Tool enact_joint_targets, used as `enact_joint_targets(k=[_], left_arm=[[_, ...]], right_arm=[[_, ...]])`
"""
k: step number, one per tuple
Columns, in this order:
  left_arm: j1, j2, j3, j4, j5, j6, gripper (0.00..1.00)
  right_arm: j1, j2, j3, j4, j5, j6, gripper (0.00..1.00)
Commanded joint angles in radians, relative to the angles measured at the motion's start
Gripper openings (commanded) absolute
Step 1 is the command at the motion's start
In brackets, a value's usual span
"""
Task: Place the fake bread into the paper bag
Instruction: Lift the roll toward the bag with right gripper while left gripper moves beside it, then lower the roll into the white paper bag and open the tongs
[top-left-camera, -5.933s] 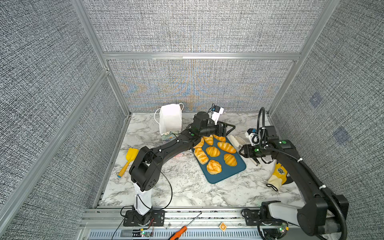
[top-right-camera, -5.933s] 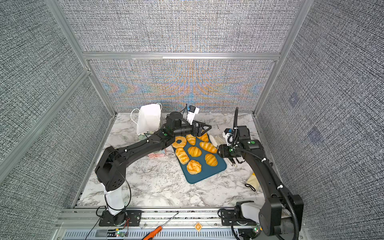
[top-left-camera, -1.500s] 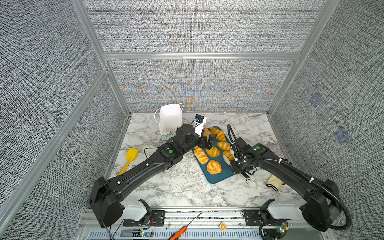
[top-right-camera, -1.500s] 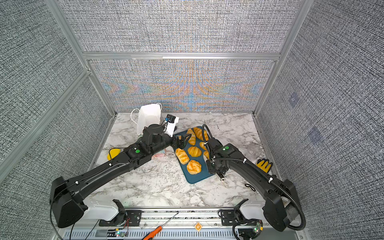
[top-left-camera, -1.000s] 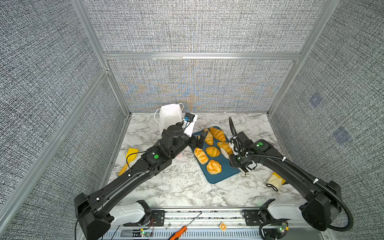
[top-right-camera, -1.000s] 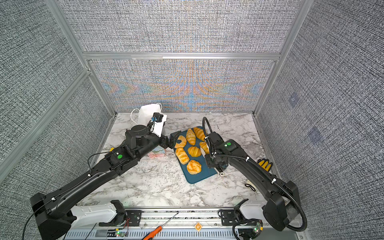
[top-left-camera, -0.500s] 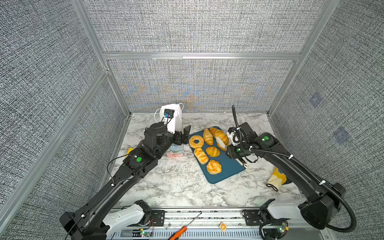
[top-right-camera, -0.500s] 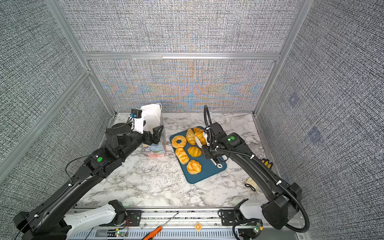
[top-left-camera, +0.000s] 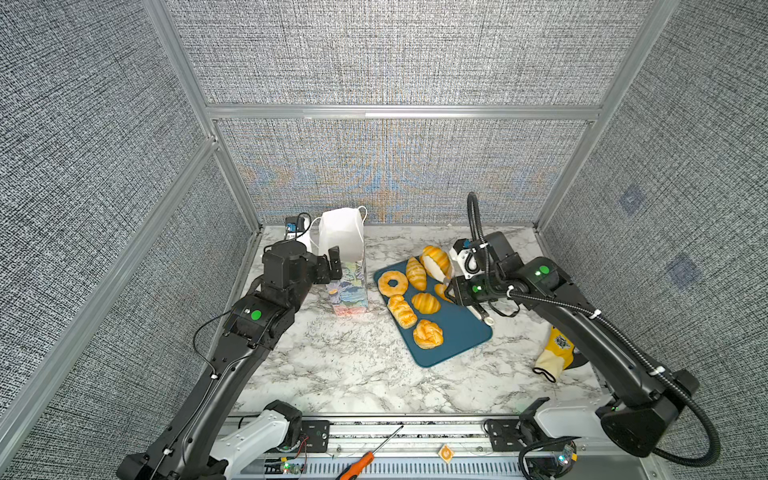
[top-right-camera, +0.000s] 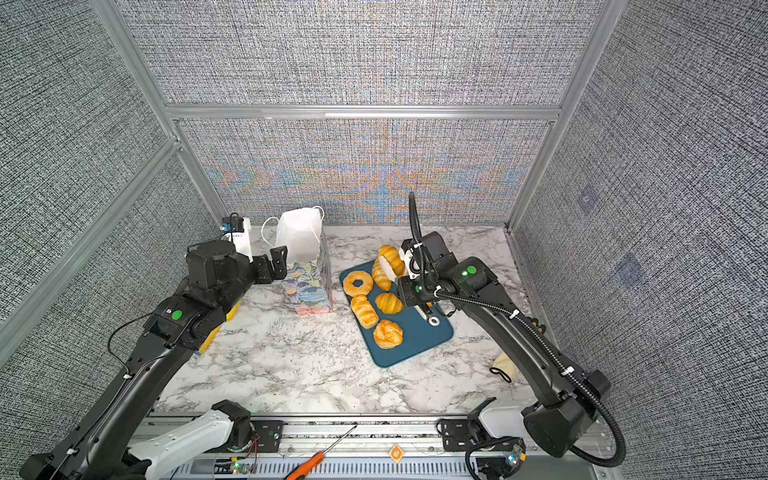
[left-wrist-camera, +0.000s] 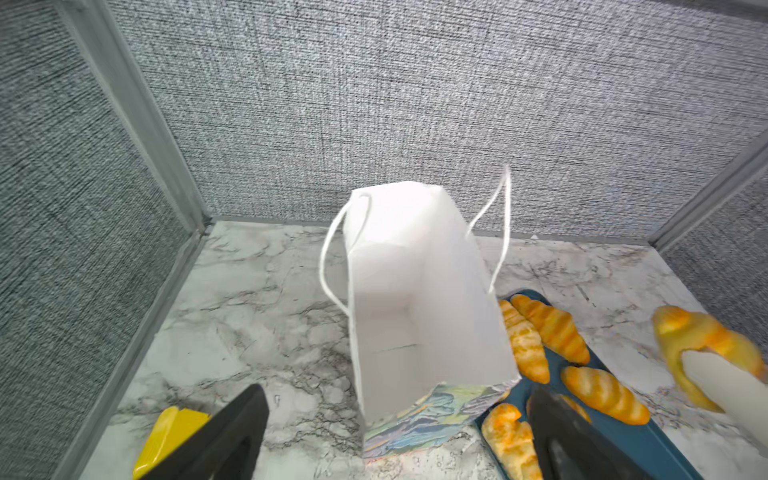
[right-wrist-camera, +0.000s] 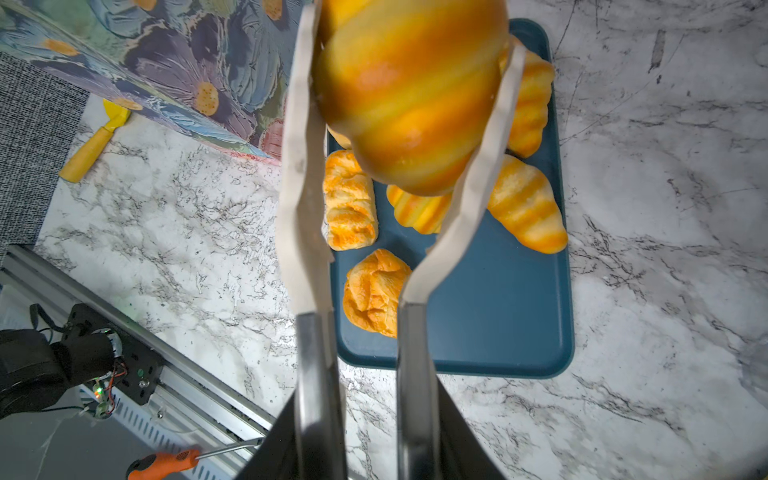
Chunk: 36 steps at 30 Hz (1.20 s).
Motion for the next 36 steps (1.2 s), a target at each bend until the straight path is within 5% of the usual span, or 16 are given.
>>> enact_joint_targets(k=[1, 9, 36], left_arm=[[0.04, -0.018, -0.014, -0.02, -0.011, 0.013, 0.99], [0.147, -0.021, -0.071, -0.019, 0.084, 0.022, 0.99], [0.185, -0.037, -0.14, 0.034, 0.204, -0.038, 0.99]], right_arm=[[0.013, 0.006, 0.035, 0.013, -0.009, 0.014, 0.38], [0.083, 0.061, 0.148, 0.023, -0.004, 0.023, 0.38], [0.292, 0.451, 0.67, 0.101, -0.115, -0.041, 0.37]])
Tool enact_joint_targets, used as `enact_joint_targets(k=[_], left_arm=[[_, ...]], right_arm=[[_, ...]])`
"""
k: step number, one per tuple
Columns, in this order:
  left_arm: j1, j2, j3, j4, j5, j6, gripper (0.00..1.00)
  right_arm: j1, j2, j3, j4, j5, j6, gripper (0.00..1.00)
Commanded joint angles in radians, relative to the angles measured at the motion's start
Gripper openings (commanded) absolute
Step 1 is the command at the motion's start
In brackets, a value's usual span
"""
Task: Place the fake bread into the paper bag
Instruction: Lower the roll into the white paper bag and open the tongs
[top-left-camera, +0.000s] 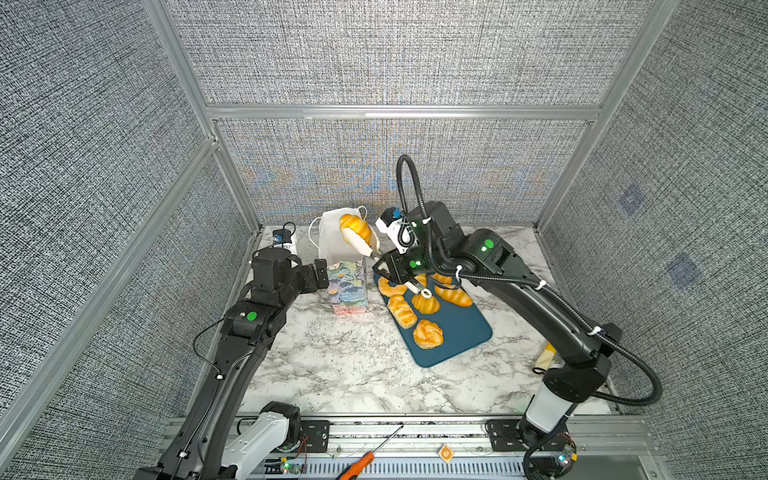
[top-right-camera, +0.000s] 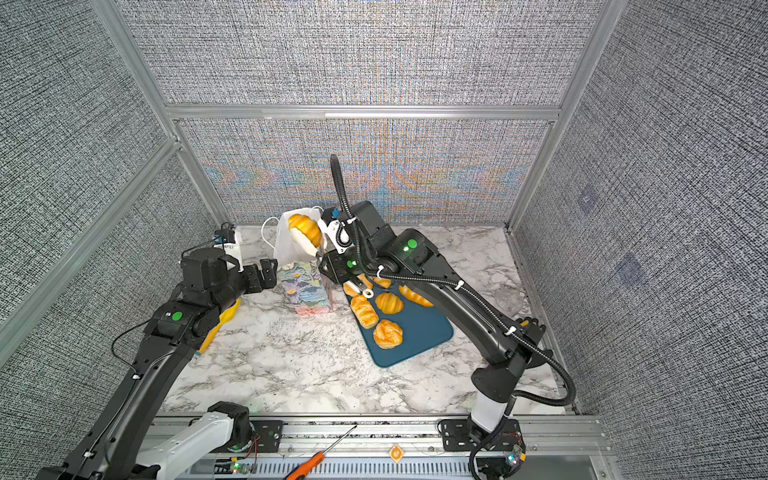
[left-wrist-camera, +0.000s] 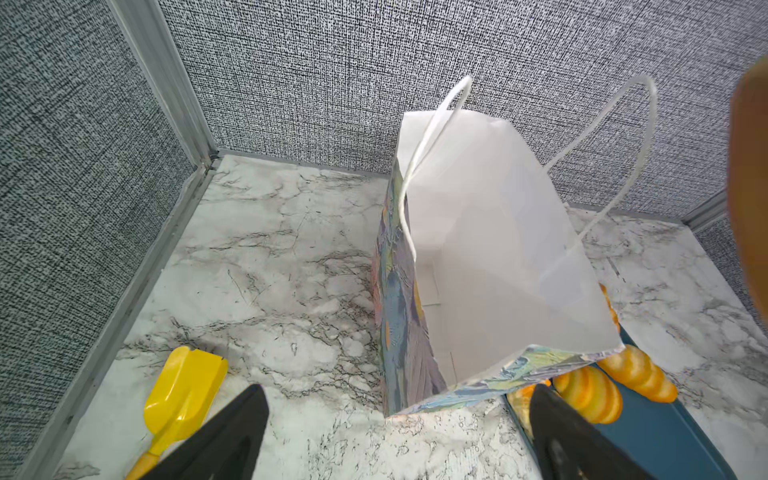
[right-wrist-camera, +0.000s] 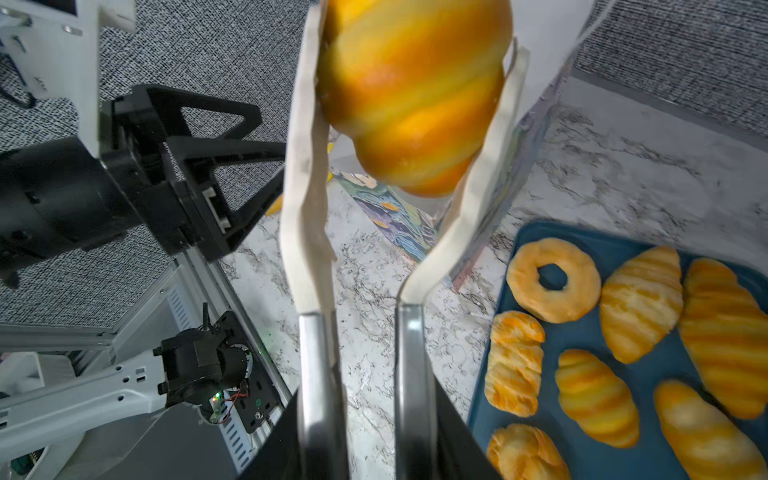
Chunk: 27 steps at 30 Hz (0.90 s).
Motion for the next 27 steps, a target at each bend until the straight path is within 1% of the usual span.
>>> enact_joint_targets(k=[1, 11, 20, 27], left_arm=[[0.005, -0.007, -0.016, 0.028, 0.02, -0.028, 0.99], [0.006, -0.029, -0.048, 0.039, 0.039, -0.029, 0.99], [0.006, -0.028, -0.035, -0.009, 0.047, -0.017, 0.99], [0.006, -0.043, -0.042, 0.026, 0.084, -0.019, 0.99]], right_arm=[[0.012, 0.04, 0.052, 0.033, -0.027, -0.024, 0.37], [0.006, 0.148, 0.103, 0.035, 0.009, -0.008, 0.38], [-0.009, 0.191, 0.135, 0.024, 0.039, -0.008, 0.38], [-0.016, 0.198, 0.135, -0.006, 0.07, -0.01, 0.49]])
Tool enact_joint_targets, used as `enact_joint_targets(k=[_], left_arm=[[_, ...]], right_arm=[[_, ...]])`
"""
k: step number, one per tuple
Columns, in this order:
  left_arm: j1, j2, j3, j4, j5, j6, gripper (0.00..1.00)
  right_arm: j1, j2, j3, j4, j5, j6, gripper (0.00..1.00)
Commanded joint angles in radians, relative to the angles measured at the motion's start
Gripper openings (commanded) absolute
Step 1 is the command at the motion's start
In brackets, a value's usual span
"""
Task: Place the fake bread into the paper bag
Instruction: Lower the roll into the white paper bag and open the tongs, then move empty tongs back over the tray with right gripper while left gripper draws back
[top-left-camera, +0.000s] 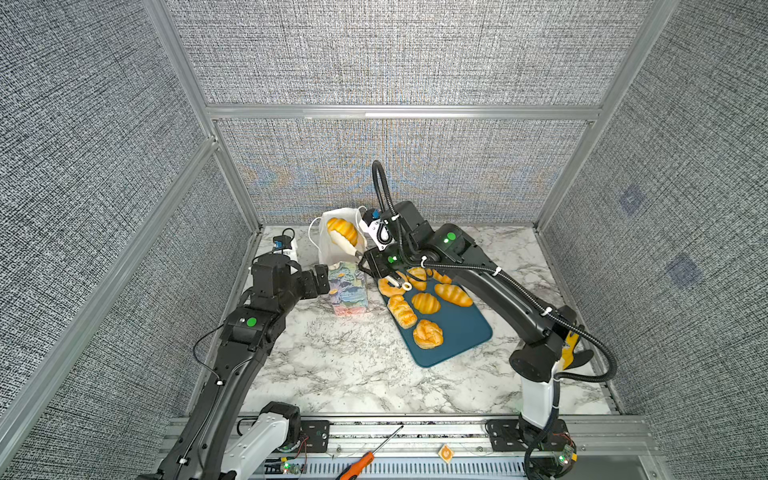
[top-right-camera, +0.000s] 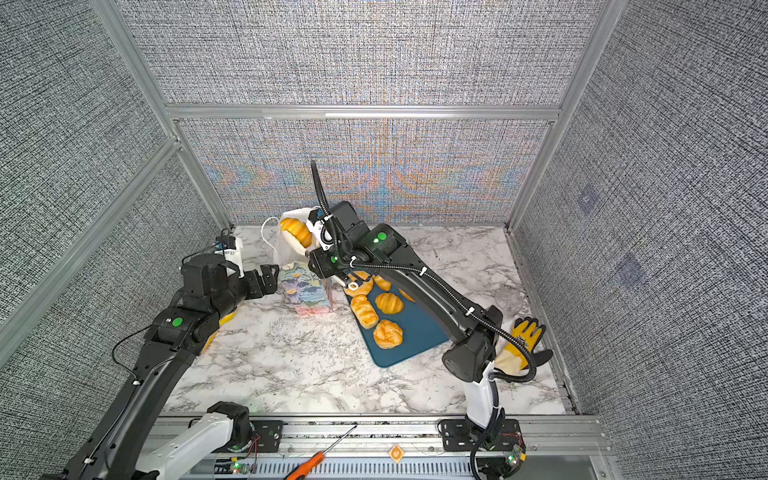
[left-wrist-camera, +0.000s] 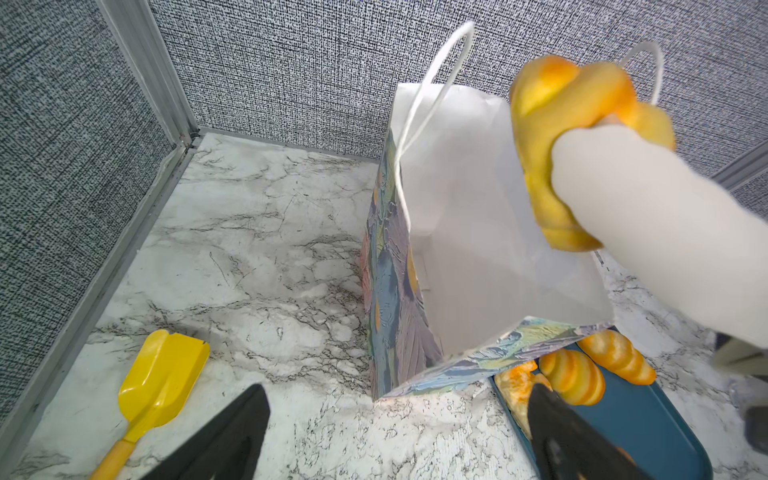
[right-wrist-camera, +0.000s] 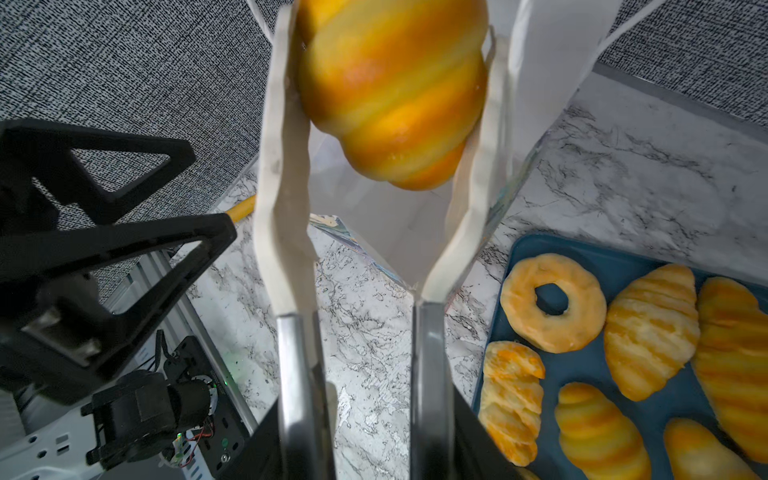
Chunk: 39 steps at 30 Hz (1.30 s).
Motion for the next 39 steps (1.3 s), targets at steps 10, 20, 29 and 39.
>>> enact_joint_targets(k=[10, 20, 29, 39], left_arm=[[0.002, -0.024, 0.004, 0.053, 0.099, 0.014, 0.99], [0.002, -0.001, 0.047, 0.011, 0.108, 0.02, 0.99], [0.0, -0.003, 0.047, 0.0, 0.12, 0.008, 0.99], [-0.016, -0.052, 0.026, 0.011, 0.123, 0.003, 0.99]], right_arm=[[-0.006, 0.014, 0.038, -0.031, 0.055, 0.0, 0.61], [-0.006, 0.033, 0.077, -0.071, 0.072, -0.003, 0.68], [-0.001, -0.004, 0.083, -0.074, 0.073, -0.025, 0.68], [0.011, -0.159, -0.052, -0.073, 0.112, -0.056, 0.68]])
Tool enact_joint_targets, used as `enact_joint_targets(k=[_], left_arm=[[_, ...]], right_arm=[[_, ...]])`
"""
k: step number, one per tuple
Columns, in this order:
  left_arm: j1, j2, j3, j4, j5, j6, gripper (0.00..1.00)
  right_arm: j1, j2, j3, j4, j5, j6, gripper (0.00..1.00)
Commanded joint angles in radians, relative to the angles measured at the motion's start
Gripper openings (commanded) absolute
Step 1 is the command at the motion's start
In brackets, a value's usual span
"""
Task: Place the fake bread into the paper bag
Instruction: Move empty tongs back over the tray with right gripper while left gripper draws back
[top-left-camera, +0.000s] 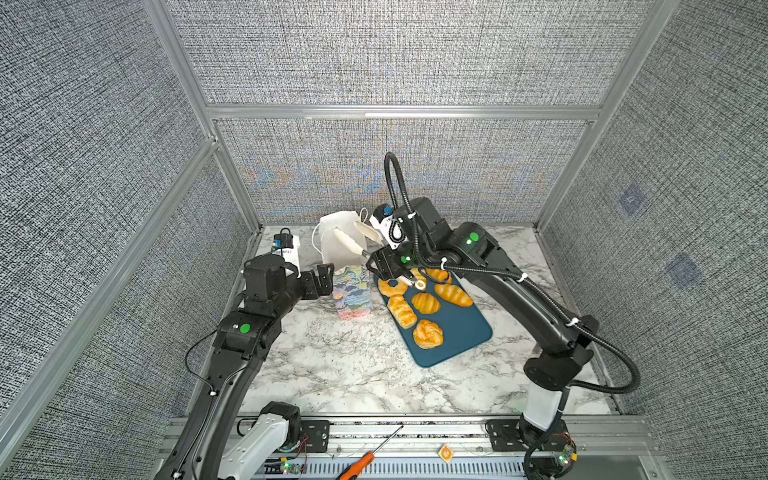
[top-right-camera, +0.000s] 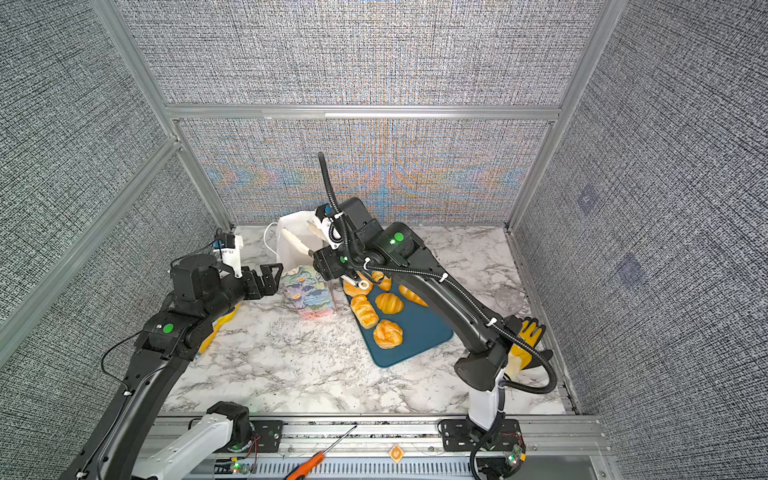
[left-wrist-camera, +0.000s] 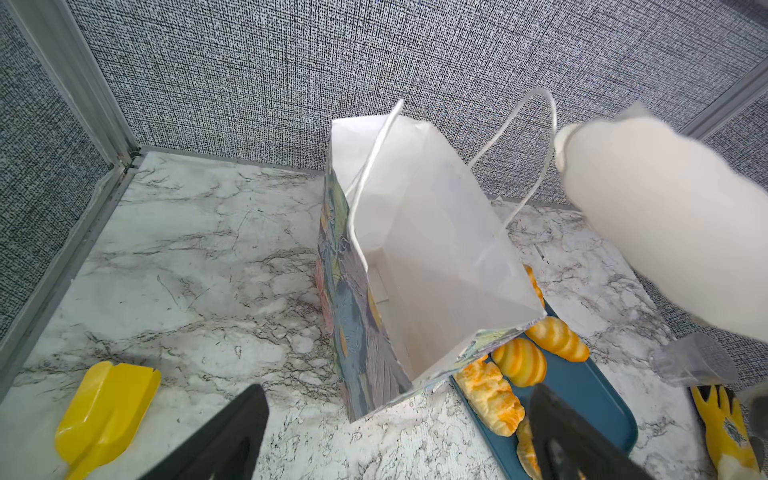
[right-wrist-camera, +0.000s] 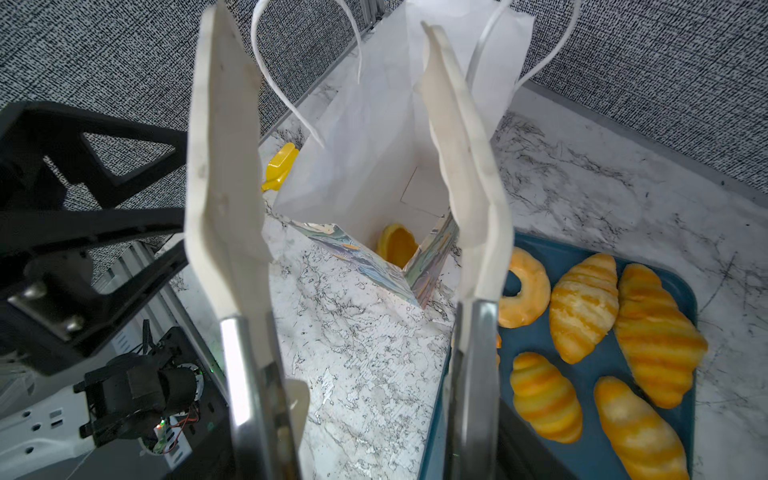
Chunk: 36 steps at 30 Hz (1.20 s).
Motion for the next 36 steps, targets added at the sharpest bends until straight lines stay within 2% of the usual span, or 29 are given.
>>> enact_joint_targets(k=[1, 7, 11, 15, 21, 29, 36], left_arm=[[-0.009, -0.013, 0.0, 0.014, 0.013, -0.004, 0.99], [-0.06, -0.013, 0.007, 0.014, -0.014, -0.012, 0.99], [-0.138, -0.012, 0.008, 0.01, -0.085, -0.023, 0.99], [-0.222, -0.013, -0.003, 0.015, -0.154, -0.049, 0.99], [-0.297, -0.015, -0.041, 0.034, -0.194, -0.099, 0.99], [-0.428, 0.009, -0.057, 0.016, -0.258, -0.156, 0.99], [-0.547, 0.004, -0.072, -0.036, -0.338, -0.218, 0.99]], right_arm=[[0.001, -0.053, -0.044, 0.0, 0.037, -0.014, 0.68], [0.0, -0.173, -0.186, -0.006, 0.096, -0.011, 0.68], [-0.004, -0.256, -0.307, -0.033, 0.148, 0.014, 0.69], [-0.01, -0.333, -0.441, -0.07, 0.196, 0.063, 0.69], [-0.018, -0.438, -0.66, -0.114, 0.233, 0.159, 0.7], [-0.019, -0.528, -0.906, -0.178, 0.222, 0.292, 0.7], [-0.005, -0.602, -1.077, -0.155, 0.134, 0.38, 0.7]])
